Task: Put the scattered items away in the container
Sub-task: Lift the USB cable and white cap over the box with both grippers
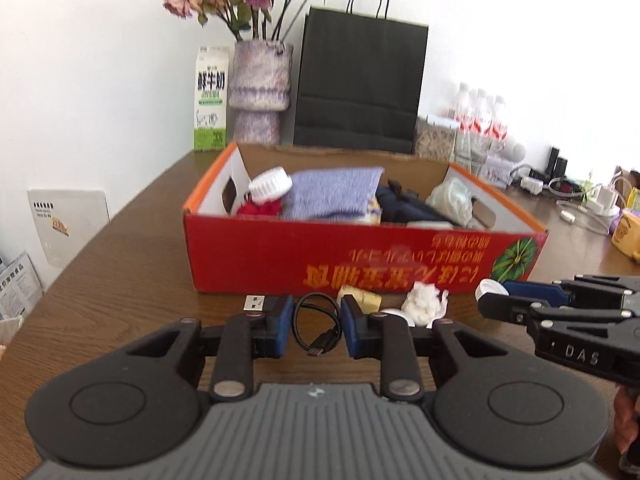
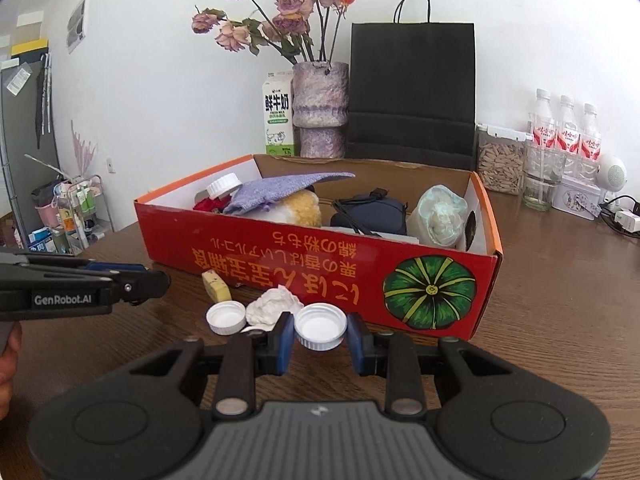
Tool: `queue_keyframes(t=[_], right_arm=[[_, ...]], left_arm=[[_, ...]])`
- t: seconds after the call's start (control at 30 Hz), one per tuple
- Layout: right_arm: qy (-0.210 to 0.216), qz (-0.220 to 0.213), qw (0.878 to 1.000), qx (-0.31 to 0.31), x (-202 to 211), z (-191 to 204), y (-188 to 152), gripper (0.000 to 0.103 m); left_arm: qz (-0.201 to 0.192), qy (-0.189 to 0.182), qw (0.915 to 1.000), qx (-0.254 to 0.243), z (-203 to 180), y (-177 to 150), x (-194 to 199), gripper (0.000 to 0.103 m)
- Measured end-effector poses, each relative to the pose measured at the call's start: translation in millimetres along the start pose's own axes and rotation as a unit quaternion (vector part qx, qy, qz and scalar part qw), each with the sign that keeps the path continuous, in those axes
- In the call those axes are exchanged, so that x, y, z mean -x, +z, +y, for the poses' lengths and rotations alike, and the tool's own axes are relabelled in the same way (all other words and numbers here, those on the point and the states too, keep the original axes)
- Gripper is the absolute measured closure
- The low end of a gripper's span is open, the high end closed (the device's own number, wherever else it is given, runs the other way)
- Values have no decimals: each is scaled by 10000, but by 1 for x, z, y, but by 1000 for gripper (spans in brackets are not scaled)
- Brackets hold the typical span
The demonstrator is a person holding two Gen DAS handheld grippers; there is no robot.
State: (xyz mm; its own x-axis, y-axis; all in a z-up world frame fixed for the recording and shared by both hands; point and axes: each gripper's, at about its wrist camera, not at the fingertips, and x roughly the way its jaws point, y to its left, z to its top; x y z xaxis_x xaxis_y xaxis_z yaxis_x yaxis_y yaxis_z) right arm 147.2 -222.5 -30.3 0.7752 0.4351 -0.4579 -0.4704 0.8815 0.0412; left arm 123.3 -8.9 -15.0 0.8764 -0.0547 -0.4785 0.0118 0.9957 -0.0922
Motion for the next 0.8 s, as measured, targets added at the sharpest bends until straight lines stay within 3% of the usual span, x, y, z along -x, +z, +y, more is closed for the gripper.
queue_keyframes(t=[0.2,0.37,0.67,0.8], right_arm=[[-41,-503,9987,33,11,4,12,76],[-122,-763,9970,-63,7,-3,35,76],[-471,-855,9948,-275,-42,-27,86,76],[-651,-742,9944,-387,-74,-37,89,76]], left_arm=[[-676,-78,9977,40,-3,28,20,76],[-990,-114,9950,97,-7,56,12,76],[-1110,-20,9929,437,-6,88,-47,76],[-1160,150,9921,451,2,105,-85,76]])
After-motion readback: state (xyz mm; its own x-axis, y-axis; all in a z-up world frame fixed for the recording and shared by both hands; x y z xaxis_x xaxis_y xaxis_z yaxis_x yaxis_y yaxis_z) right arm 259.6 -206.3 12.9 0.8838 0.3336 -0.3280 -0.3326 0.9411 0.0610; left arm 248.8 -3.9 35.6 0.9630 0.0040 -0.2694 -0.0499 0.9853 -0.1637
